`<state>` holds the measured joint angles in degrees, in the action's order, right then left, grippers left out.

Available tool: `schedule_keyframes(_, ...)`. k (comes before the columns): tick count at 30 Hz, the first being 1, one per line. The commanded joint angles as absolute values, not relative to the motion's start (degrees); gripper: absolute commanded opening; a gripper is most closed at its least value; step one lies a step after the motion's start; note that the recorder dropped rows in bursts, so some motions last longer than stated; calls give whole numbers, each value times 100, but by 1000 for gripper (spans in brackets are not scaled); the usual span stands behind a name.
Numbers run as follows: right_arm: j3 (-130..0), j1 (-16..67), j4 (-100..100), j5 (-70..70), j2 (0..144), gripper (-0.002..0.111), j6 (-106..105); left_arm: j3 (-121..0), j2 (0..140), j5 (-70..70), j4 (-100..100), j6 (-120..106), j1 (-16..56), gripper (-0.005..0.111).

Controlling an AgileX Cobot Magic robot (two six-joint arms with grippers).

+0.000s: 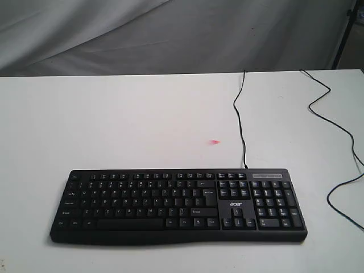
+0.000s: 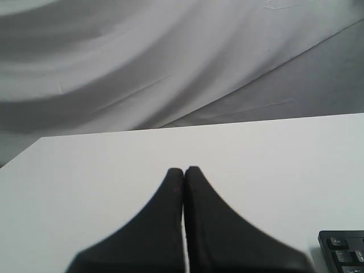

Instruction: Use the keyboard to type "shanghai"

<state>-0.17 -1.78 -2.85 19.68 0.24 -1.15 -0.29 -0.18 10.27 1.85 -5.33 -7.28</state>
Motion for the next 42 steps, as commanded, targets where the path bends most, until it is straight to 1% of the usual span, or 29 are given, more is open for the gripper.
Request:
schedule_keyframes(1,0,-220,-242,1955,0,0,-124,0,0,997,182,-518,-707,1)
schedule_keyframes(10,0,-220,-283,1930,0,0,-124,0,0,997,182,-518,-707,1)
schedule_keyframes(16,0,-220,-283,1289,0,0,-124,0,0,997,182,-518,-707,1)
schedule_keyframes(19,0,-220,-283,360,0,0,-124,0,0,997,182,-518,-707,1)
schedule_keyframes(25,0,-220,-283,-2225,0,0,-124,0,0,997,182,-518,-707,1)
schedule_keyframes(30,0,-220,-236,-3485,0,0,-124,0,0,997,182,-518,-707,1)
schedule_keyframes(33,0,-220,-236,-3669,0,0,-124,0,0,997,182,-518,-707,1)
schedule_keyframes(42,0,-220,-216,-3655,0,0,-124,0,0,997,182,-518,-707,1)
